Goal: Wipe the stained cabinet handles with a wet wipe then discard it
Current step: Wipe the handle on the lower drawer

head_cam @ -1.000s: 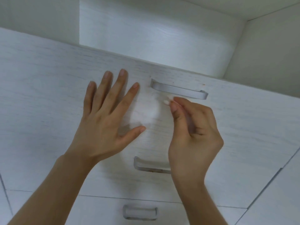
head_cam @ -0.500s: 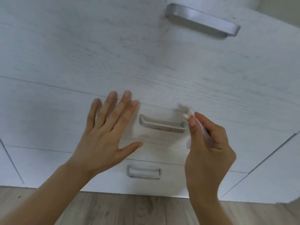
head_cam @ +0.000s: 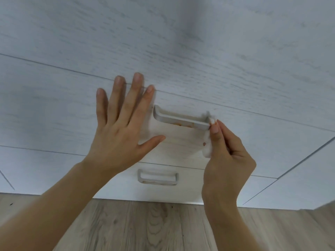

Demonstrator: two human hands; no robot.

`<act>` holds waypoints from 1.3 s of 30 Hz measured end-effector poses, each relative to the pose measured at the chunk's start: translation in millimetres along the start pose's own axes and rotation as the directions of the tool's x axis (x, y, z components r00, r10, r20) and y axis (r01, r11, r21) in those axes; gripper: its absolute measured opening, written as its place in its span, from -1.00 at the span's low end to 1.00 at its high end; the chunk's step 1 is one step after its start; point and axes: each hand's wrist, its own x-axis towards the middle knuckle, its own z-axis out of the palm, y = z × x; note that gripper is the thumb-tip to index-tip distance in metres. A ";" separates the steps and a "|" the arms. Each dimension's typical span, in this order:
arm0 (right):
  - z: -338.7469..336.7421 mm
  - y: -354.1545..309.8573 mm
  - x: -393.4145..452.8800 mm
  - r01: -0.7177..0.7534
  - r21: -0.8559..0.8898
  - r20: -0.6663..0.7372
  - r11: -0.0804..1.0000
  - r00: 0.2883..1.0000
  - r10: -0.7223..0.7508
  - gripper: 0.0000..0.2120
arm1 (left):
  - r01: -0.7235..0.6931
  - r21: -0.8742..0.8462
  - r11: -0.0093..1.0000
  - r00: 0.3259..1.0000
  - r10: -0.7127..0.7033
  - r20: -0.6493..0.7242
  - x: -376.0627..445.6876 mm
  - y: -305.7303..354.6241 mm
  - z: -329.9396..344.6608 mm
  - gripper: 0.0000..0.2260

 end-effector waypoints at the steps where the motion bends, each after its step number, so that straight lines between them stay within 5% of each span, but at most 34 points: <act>1: 1.2 1.0 1.5 0.004 0.003 -0.008 1.000 1.000 -0.004 -0.89 | 0.005 0.002 1.000 1.000 -0.005 -0.011 0.1 0.4 2.2 -0.22; 10: -3.6 12.2 -14.7 0.247 -0.090 -0.071 0.965 0.965 -0.254 -0.86 | 0.009 0.100 0.995 0.997 -0.001 -0.078 5.2 1.9 14.7 -0.15; 14: -2.8 23.0 -6.9 0.395 -0.151 0.018 0.906 0.918 -0.397 -0.83 | 0.062 0.140 0.988 0.990 -0.043 -0.135 7.4 8.2 19.3 -0.18; 19: -6.0 42.2 5.3 0.636 -0.230 0.165 0.736 0.771 -0.615 -0.91 | 0.095 0.194 0.976 0.977 -0.054 -0.205 7.9 10.5 29.2 -0.16; 25: 0.6 43.5 3.6 0.685 -0.256 0.099 0.682 0.720 -0.687 -0.86 | 0.087 0.189 0.978 0.972 -0.042 -0.233 7.2 9.9 32.5 -0.16; 35: 14.7 38.1 -6.4 0.640 -0.305 0.047 0.705 0.750 -0.660 -0.87 | 0.050 0.144 0.988 0.978 -0.019 -0.206 3.1 7.1 28.6 -0.22; 39: 20.5 35.5 -13.9 0.682 -0.337 0.146 0.650 0.719 -0.679 -0.88 | 0.046 0.145 0.988 0.976 -0.013 -0.216 5.2 6.8 27.2 -0.22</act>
